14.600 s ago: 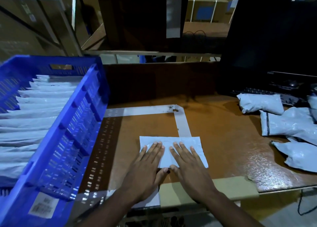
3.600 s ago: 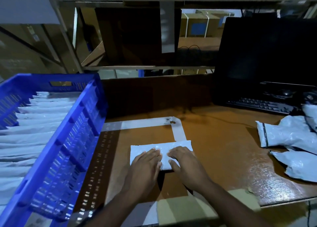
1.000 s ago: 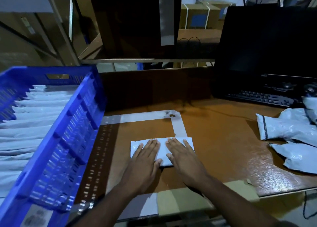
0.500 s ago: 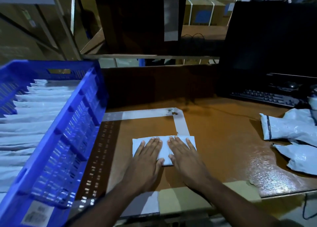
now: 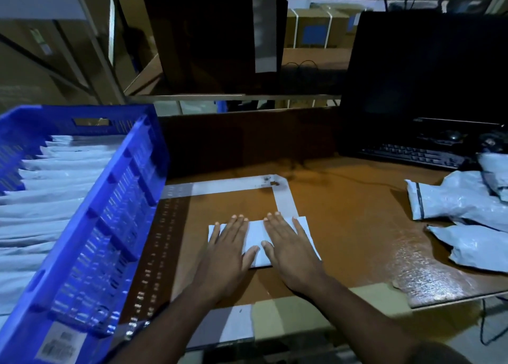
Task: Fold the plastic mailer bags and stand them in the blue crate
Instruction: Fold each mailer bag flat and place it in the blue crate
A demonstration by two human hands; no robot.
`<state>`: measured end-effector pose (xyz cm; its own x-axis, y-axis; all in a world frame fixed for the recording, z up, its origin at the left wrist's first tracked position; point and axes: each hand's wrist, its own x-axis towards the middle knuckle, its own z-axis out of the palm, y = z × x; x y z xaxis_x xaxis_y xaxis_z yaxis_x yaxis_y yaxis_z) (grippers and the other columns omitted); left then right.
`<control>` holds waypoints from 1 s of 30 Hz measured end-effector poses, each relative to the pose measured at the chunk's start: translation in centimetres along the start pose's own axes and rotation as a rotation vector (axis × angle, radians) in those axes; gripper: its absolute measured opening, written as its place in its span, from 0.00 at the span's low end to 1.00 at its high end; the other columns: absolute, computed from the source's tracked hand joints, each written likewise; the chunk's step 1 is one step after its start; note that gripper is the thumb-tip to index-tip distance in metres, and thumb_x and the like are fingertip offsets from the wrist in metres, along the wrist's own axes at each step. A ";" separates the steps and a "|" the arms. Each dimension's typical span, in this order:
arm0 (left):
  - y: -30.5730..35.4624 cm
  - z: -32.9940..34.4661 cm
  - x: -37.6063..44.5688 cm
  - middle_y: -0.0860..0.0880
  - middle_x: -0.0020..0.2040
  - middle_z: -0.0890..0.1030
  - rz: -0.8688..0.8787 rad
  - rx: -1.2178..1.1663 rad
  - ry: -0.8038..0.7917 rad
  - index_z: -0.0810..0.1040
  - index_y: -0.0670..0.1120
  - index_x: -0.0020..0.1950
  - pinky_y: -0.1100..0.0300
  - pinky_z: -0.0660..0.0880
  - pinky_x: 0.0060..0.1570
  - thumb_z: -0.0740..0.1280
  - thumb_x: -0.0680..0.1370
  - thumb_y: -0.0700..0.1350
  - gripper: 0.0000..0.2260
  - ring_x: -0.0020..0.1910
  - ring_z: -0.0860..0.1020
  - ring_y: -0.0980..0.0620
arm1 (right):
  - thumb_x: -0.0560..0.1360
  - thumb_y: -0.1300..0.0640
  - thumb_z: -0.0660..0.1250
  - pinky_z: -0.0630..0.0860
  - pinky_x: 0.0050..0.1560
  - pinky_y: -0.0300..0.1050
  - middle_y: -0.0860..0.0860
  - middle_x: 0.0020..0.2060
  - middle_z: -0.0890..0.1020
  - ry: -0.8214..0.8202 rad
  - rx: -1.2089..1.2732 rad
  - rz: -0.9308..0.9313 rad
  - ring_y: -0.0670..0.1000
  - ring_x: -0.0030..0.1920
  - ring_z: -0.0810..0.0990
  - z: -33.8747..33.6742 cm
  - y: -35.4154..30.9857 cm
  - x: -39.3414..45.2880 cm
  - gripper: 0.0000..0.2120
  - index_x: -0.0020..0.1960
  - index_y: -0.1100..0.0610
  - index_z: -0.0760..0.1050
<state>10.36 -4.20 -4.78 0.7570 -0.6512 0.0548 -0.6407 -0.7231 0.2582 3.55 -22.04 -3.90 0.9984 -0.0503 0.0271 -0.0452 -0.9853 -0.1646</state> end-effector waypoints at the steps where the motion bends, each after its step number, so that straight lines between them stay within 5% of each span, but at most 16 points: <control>1: -0.2 0.3 -0.1 0.53 0.83 0.52 -0.005 -0.004 -0.001 0.52 0.50 0.83 0.52 0.45 0.81 0.31 0.77 0.70 0.41 0.82 0.47 0.57 | 0.82 0.39 0.38 0.49 0.78 0.51 0.51 0.78 0.64 0.005 0.013 -0.001 0.50 0.79 0.57 0.0 0.3 -0.1 0.33 0.79 0.54 0.63; 7: -0.7 0.5 -0.9 0.53 0.83 0.46 -0.047 -0.029 0.007 0.48 0.48 0.84 0.58 0.42 0.79 0.39 0.78 0.71 0.40 0.81 0.43 0.58 | 0.79 0.30 0.37 0.36 0.76 0.45 0.45 0.81 0.43 0.034 0.109 0.076 0.48 0.80 0.40 0.1 1.1 -1.9 0.35 0.82 0.42 0.48; 13: -0.6 0.0 -0.8 0.54 0.83 0.44 -0.083 -0.051 0.007 0.45 0.50 0.84 0.61 0.41 0.77 0.41 0.78 0.72 0.40 0.81 0.41 0.58 | 0.74 0.21 0.40 0.44 0.80 0.49 0.44 0.81 0.44 0.010 0.212 0.144 0.45 0.80 0.40 -0.2 3.1 -2.0 0.43 0.82 0.43 0.44; 20: -1.8 0.2 -1.5 0.52 0.83 0.40 -0.144 0.011 -0.025 0.40 0.48 0.83 0.51 0.39 0.80 0.35 0.74 0.78 0.46 0.81 0.38 0.56 | 0.75 0.22 0.39 0.36 0.79 0.48 0.45 0.81 0.42 0.003 0.192 0.169 0.42 0.79 0.37 -0.7 3.9 -3.6 0.45 0.82 0.50 0.40; 23: -2.6 -0.6 -2.6 0.53 0.82 0.37 -0.114 0.017 -0.021 0.38 0.49 0.83 0.49 0.36 0.79 0.36 0.74 0.78 0.46 0.80 0.34 0.58 | 0.74 0.22 0.40 0.37 0.79 0.51 0.44 0.81 0.42 -0.006 0.184 0.160 0.41 0.79 0.38 -1.2 4.6 -4.7 0.46 0.82 0.49 0.40; 26: -2.8 -1.2 -3.2 0.56 0.81 0.36 -0.079 -0.078 0.007 0.39 0.51 0.83 0.50 0.38 0.80 0.40 0.73 0.79 0.47 0.79 0.34 0.60 | 0.76 0.26 0.53 0.40 0.79 0.49 0.36 0.78 0.43 0.030 0.294 0.105 0.37 0.78 0.41 -1.8 4.8 -6.0 0.41 0.81 0.43 0.43; 30: -1.9 -1.2 -4.1 0.59 0.81 0.54 0.028 -0.191 0.101 0.56 0.54 0.82 0.53 0.48 0.80 0.61 0.74 0.74 0.42 0.80 0.50 0.60 | 0.79 0.41 0.65 0.52 0.79 0.51 0.33 0.75 0.57 0.076 0.338 0.033 0.36 0.76 0.55 -1.3 4.7 -6.5 0.30 0.78 0.41 0.59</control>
<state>8.65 0.13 -4.35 0.7547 -0.6366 0.1586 -0.6327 -0.6423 0.4325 -3.19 -26.60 -3.55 0.9905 -0.1058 0.0876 -0.0506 -0.8739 -0.4834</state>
